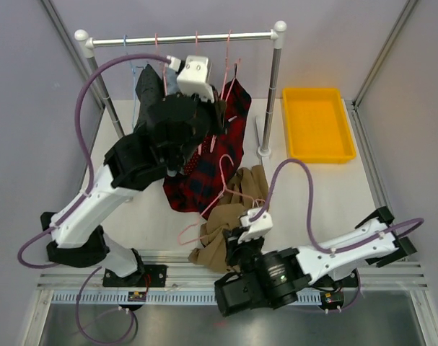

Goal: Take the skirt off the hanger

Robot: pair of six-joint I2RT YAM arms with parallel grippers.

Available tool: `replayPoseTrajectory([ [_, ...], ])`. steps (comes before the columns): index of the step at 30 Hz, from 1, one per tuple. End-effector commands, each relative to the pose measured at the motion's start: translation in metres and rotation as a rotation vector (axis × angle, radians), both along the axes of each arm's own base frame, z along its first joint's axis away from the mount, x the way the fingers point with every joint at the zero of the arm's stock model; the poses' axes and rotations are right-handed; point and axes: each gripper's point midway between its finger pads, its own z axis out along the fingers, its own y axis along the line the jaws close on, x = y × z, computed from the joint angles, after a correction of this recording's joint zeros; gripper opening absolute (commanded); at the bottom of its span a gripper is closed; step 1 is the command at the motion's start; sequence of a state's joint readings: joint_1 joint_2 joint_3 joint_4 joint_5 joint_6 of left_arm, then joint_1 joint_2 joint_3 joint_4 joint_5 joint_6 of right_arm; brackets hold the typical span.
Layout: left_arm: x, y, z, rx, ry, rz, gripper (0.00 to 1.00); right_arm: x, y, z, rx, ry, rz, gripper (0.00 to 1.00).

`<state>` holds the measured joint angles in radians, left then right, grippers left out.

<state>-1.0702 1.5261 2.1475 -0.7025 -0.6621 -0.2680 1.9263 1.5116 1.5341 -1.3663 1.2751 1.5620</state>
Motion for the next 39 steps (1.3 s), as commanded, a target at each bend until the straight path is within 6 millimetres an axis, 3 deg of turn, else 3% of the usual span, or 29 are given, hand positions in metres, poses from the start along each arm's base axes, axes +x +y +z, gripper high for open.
replayPoseTrajectory([
  [1,-0.051,0.009,-0.012,0.000,0.058,-0.142,0.00,0.055,-0.077,0.046,-0.079,-0.136,-0.091,0.00],
  [2,-0.060,0.006,-0.026,0.027,0.080,-0.162,0.00,0.068,-0.095,0.055,-0.062,-0.141,-0.126,0.00],
  [5,-0.087,0.013,-0.035,-0.018,0.136,-0.229,0.00,0.080,-0.124,0.066,-0.054,-0.150,-0.138,0.00],
  [6,-0.092,0.009,-0.057,0.014,0.175,-0.244,0.00,0.080,-0.130,0.066,-0.050,-0.140,-0.134,0.00],
  [8,-0.102,0.014,-0.079,0.051,0.205,-0.252,0.00,0.079,-0.142,0.050,-0.043,-0.086,-0.124,0.00],
  [9,-0.101,0.014,-0.109,0.109,0.246,-0.232,0.00,0.078,-0.144,0.042,-0.045,-0.065,-0.124,0.00],
  [10,-0.100,0.017,-0.126,0.142,0.266,-0.207,0.00,0.076,-0.141,0.026,-0.051,-0.048,-0.120,0.00],
  [13,-0.096,0.023,-0.171,0.254,0.318,-0.151,0.25,0.066,-0.128,-0.007,-0.084,0.009,-0.090,0.00],
  [15,-0.095,0.012,-0.188,0.304,0.326,-0.171,0.42,0.061,-0.118,-0.025,-0.130,0.035,-0.093,0.00],
  [18,-0.090,-0.006,-0.215,0.366,0.306,-0.209,0.49,0.058,-0.114,-0.042,-0.180,0.049,-0.138,0.00],
  [21,-0.088,-0.028,-0.248,0.412,0.289,-0.276,0.56,0.056,-0.109,-0.046,-0.212,0.042,-0.149,0.00],
  [26,-0.067,-0.021,-0.307,0.484,0.380,-0.248,0.59,0.056,-0.113,-0.045,-0.185,0.063,-0.151,0.00],
  [28,-0.060,-0.018,-0.319,0.476,0.394,-0.238,0.59,0.056,-0.119,-0.044,-0.148,0.084,-0.149,0.00],
  [29,-0.061,-0.012,-0.337,0.496,0.418,-0.237,0.60,0.056,-0.120,-0.044,-0.134,0.091,-0.147,0.00],
  [37,-0.043,0.009,-0.393,0.416,0.492,-0.248,0.60,0.056,-0.129,-0.045,-0.093,0.112,-0.107,0.00],
  [39,-0.036,0.007,-0.396,0.411,0.480,-0.254,0.60,0.057,-0.131,-0.044,-0.117,0.105,-0.109,0.00],
])
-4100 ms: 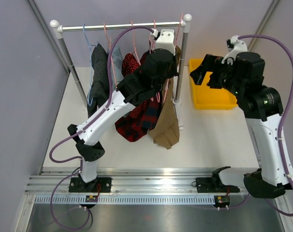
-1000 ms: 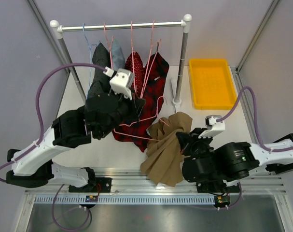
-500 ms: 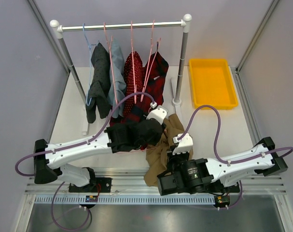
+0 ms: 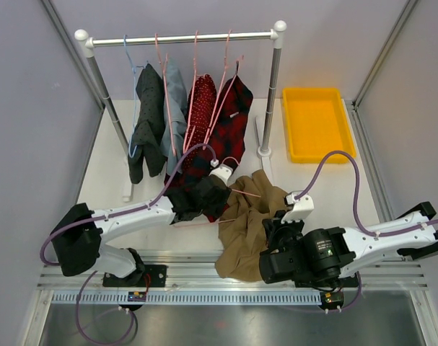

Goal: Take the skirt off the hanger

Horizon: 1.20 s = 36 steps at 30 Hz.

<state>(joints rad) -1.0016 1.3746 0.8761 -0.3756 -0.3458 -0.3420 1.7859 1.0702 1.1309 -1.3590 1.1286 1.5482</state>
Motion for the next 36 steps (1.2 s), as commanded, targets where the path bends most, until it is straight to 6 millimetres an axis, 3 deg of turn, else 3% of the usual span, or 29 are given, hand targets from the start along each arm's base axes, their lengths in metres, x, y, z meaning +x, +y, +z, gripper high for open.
replayPoseTrajectory([
  [1,0.019,-0.027,0.018,-0.151,-0.057,-0.042,0.59,0.005,-0.018,0.000,-0.113,-0.036,-0.003,0.00],
  [12,0.033,-0.048,-0.014,-0.116,0.012,-0.101,0.52,0.005,-0.018,0.005,-0.187,-0.054,-0.019,0.00],
  [17,0.038,-0.053,-0.037,-0.126,0.061,-0.106,0.26,0.007,-0.021,0.008,-0.166,-0.055,-0.021,0.00],
  [22,0.041,-0.059,-0.053,-0.131,0.092,-0.111,0.07,0.007,-0.023,0.008,-0.171,-0.058,-0.023,0.00],
  [25,0.042,-0.063,-0.060,-0.136,0.106,-0.121,0.08,0.008,-0.025,0.009,-0.176,-0.058,-0.028,0.00],
  [27,0.041,-0.064,-0.067,-0.131,0.120,-0.123,0.20,0.008,-0.026,0.009,-0.177,-0.057,-0.029,0.00],
  [30,0.041,-0.065,-0.075,-0.134,0.136,-0.119,0.22,0.008,-0.027,0.009,-0.170,-0.053,-0.030,0.00],
  [32,0.039,-0.064,-0.085,-0.128,0.165,-0.118,0.20,0.008,-0.028,0.008,-0.170,-0.054,-0.029,0.00],
  [35,0.038,-0.067,-0.097,-0.133,0.190,-0.117,0.00,0.009,-0.029,0.009,-0.166,-0.054,-0.032,0.00],
  [36,0.038,-0.067,-0.100,-0.131,0.196,-0.113,0.00,0.009,-0.029,0.009,-0.167,-0.056,-0.029,0.00],
])
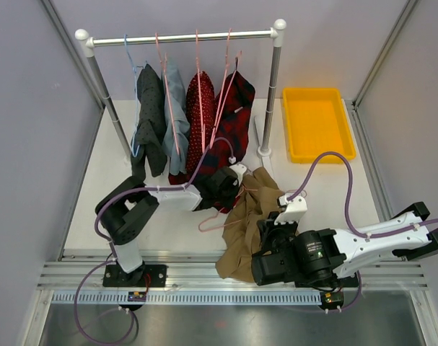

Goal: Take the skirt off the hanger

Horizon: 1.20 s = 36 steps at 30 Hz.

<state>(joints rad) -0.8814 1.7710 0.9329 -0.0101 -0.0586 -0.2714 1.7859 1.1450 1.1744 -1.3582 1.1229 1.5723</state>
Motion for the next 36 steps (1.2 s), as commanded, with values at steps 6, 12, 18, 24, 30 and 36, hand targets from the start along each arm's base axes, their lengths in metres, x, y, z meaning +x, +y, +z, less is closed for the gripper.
replayPoseTrajectory([
  [6,-0.011,-0.008,0.016,-0.030,0.032,0.017,0.00,0.014,-0.046,0.014,-0.156,-0.070,-0.014,0.00],
  [12,-0.042,-0.003,0.120,0.022,-0.133,0.019,0.00,0.017,-0.052,0.017,-0.114,-0.074,-0.022,0.00],
  [18,-0.066,0.007,0.204,-0.028,-0.250,0.057,0.00,0.020,-0.058,0.016,-0.112,-0.082,-0.028,0.00],
  [24,-0.100,0.013,0.265,-0.152,-0.299,0.056,0.00,0.037,-0.079,0.016,-0.073,-0.093,-0.107,0.00],
  [30,-0.132,0.004,0.273,-0.185,-0.291,-0.068,0.00,0.046,-0.077,-0.005,-0.116,-0.060,-0.097,0.00],
  [36,-0.170,-0.002,0.176,0.018,-0.069,-0.211,0.00,0.047,-0.055,-0.024,-0.177,-0.021,-0.054,0.00],
])
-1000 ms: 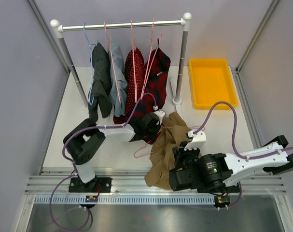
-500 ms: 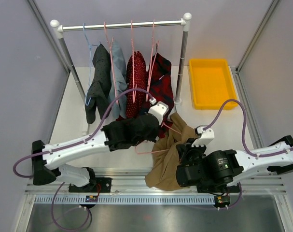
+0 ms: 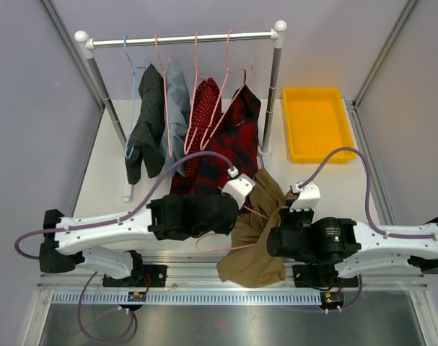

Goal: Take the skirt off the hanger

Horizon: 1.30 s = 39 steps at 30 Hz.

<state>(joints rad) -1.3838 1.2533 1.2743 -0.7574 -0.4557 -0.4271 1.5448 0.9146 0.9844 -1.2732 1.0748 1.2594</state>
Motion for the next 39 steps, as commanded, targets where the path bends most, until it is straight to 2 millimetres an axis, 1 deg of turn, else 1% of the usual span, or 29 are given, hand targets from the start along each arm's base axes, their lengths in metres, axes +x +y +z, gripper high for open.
replayPoseTrajectory([
  [1,-0.034,-0.001,-0.075,0.159,0.186,-0.082,0.00,0.003,0.018,-0.001,-0.035,-0.005,0.035,0.00],
  [4,-0.052,0.005,-0.118,0.217,0.288,-0.069,0.00,0.006,0.016,-0.001,-0.087,-0.004,0.017,0.00],
  [5,-0.059,0.016,-0.138,0.246,0.317,-0.064,0.00,0.008,0.011,-0.001,-0.100,0.001,-0.008,0.00],
  [6,-0.071,0.010,-0.143,0.209,0.340,-0.091,0.00,0.009,0.009,-0.003,-0.112,0.006,-0.021,0.00],
  [8,-0.096,0.011,-0.149,0.166,0.375,-0.100,0.00,0.011,-0.001,-0.009,-0.119,0.019,-0.064,0.00],
  [11,-0.119,-0.003,-0.140,0.099,0.374,-0.086,0.00,0.011,-0.006,-0.023,-0.100,0.043,-0.090,0.00],
  [13,-0.144,-0.013,-0.123,0.089,0.341,-0.109,0.00,0.012,-0.007,-0.025,-0.073,0.056,-0.099,0.00],
  [14,-0.160,-0.006,-0.130,0.168,0.311,-0.131,0.00,0.012,-0.009,-0.025,-0.053,0.062,-0.116,0.00],
  [15,-0.165,-0.023,-0.105,0.126,0.274,-0.125,0.00,0.015,-0.011,-0.026,-0.048,0.064,-0.140,0.00],
  [16,-0.172,-0.027,-0.096,0.131,0.263,-0.117,0.00,0.015,-0.010,-0.027,-0.044,0.072,-0.146,0.00],
  [17,-0.183,-0.015,-0.105,0.245,0.210,-0.129,0.00,0.016,-0.009,-0.028,-0.041,0.077,-0.149,0.00],
  [18,-0.184,-0.021,-0.089,0.228,0.157,-0.114,0.00,0.016,-0.007,-0.032,-0.052,0.088,-0.152,0.00],
  [19,-0.194,-0.036,-0.058,0.162,0.164,-0.112,0.00,0.017,-0.007,-0.035,-0.058,0.093,-0.159,0.00],
  [20,-0.199,-0.038,-0.046,0.158,0.149,-0.112,0.00,0.017,-0.004,-0.036,-0.063,0.098,-0.157,0.00],
  [21,-0.200,-0.028,-0.042,0.205,0.085,-0.111,0.00,0.017,-0.002,-0.040,-0.076,0.107,-0.158,0.00],
  [22,-0.204,-0.032,-0.025,0.163,0.096,-0.093,0.00,0.017,0.000,-0.041,-0.076,0.110,-0.157,0.00],
  [25,-0.190,-0.011,-0.025,0.162,0.079,-0.024,0.00,0.017,0.007,-0.043,-0.069,0.121,-0.159,0.00],
  [26,-0.176,0.004,-0.044,0.200,0.059,0.029,0.00,0.017,0.010,-0.043,-0.058,0.122,-0.157,0.00],
  [27,-0.164,0.017,-0.041,0.155,0.085,0.066,0.12,0.016,0.012,-0.043,-0.052,0.128,-0.150,0.00],
  [28,-0.156,0.024,-0.047,0.115,0.110,0.123,0.28,0.016,0.014,-0.042,-0.053,0.128,-0.143,0.00],
  [29,-0.142,0.038,-0.078,0.105,0.110,0.161,0.45,0.017,0.017,-0.041,-0.038,0.127,-0.137,0.00],
  [30,-0.135,0.043,-0.085,0.057,0.134,0.176,0.61,0.016,0.019,-0.041,-0.031,0.132,-0.129,0.00],
  [31,-0.128,0.052,-0.072,-0.076,0.205,0.197,0.79,0.016,0.022,-0.041,-0.025,0.133,-0.122,0.00],
  [32,-0.119,0.049,-0.077,-0.172,0.249,0.237,0.82,0.017,0.026,-0.040,-0.016,0.131,-0.111,0.00],
  [33,-0.107,0.069,-0.107,-0.160,0.235,0.267,0.83,0.016,0.028,-0.040,-0.016,0.135,-0.103,0.00],
  [35,-0.090,0.077,-0.105,-0.321,0.294,0.325,0.84,0.016,0.031,-0.042,-0.017,0.139,-0.097,0.00],
  [36,-0.082,0.090,-0.124,-0.312,0.284,0.345,0.84,0.017,0.032,-0.043,-0.020,0.139,-0.097,0.00],
  [38,-0.069,0.092,-0.120,-0.384,0.299,0.378,0.84,0.017,0.035,-0.045,-0.028,0.142,-0.093,0.00],
  [39,-0.067,0.092,-0.125,-0.381,0.301,0.378,0.84,0.017,0.036,-0.045,-0.031,0.142,-0.091,0.00],
])
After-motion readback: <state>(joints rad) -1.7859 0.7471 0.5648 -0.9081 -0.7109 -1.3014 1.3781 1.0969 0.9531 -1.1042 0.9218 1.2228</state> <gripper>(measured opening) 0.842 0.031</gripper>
